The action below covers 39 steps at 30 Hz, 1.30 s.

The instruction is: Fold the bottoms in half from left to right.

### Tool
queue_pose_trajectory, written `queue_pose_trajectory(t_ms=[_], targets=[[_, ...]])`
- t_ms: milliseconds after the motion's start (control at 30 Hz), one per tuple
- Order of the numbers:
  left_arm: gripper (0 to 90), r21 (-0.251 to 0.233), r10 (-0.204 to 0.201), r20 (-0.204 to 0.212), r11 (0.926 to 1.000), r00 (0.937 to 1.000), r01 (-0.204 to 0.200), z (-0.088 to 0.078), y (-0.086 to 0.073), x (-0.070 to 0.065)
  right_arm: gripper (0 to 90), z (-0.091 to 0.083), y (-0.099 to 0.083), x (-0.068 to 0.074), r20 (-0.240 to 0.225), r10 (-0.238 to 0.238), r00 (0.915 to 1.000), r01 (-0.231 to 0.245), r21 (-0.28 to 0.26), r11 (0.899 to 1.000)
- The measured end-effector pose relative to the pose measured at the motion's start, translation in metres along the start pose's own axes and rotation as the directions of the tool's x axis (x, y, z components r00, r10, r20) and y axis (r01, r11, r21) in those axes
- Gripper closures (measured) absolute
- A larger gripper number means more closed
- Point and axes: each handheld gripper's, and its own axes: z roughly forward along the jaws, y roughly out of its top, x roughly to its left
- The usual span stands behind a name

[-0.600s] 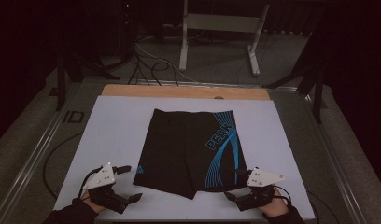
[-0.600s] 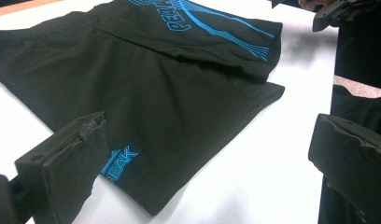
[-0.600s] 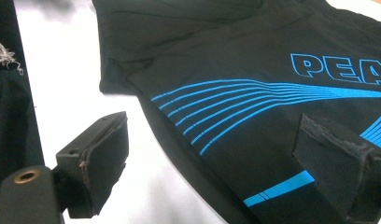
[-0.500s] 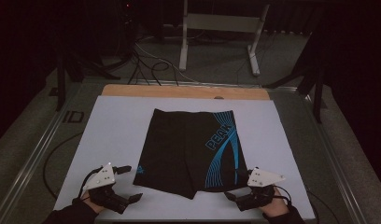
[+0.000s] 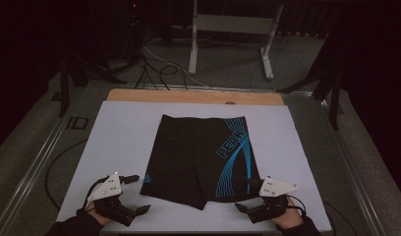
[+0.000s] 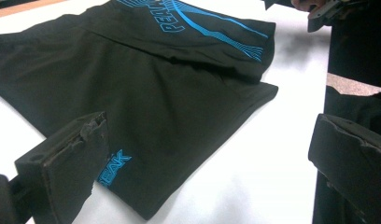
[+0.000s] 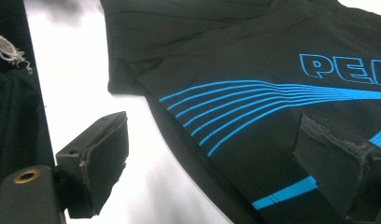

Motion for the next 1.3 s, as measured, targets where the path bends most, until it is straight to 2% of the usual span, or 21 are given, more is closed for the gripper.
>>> queue_pose_trajectory(t_ms=[433,500,700,800,900,1100,1300], targets=[[0.0,-0.004,0.021,0.029,0.9998,0.9994,-0.020,0.000,0.006,-0.006,10.9,-0.001,0.006,0.004,-0.027,0.008,0.9996,-0.008,-0.010,1.000],[0.0,-0.007,0.023,0.036,0.9997,0.9991,-0.022,0.000,0.007,-0.007,10.9,-0.001,0.008,0.005,-0.018,0.000,0.9998,0.000,0.001,1.000],[0.0,-0.014,0.019,0.055,0.9997,0.9983,-0.018,0.001,0.011,-0.009,10.9,-0.006,0.015,0.005,-0.014,0.023,0.9996,-0.023,-0.003,1.000],[0.0,-0.028,0.015,0.059,0.9995,0.9981,-0.013,0.000,0.015,-0.010,10.9,-0.010,0.020,0.005,0.000,0.052,0.9987,-0.052,-0.016,0.999],[0.0,-0.032,0.017,0.060,0.9994,0.9981,-0.015,-0.001,0.019,-0.012,10.9,-0.014,0.025,0.006,0.015,0.057,0.9982,-0.057,-0.019,0.998],[0.0,-0.051,0.023,0.052,0.9985,0.9984,-0.020,-0.006,0.029,-0.017,11.2,-0.016,0.034,0.005,0.032,0.035,0.9989,-0.035,-0.022,0.999],[0.0,-0.048,0.008,0.047,0.9988,0.9988,-0.006,-0.006,0.030,-0.016,11.2,-0.017,0.048,0.002,0.042,0.015,0.9990,-0.014,-0.035,0.999]])
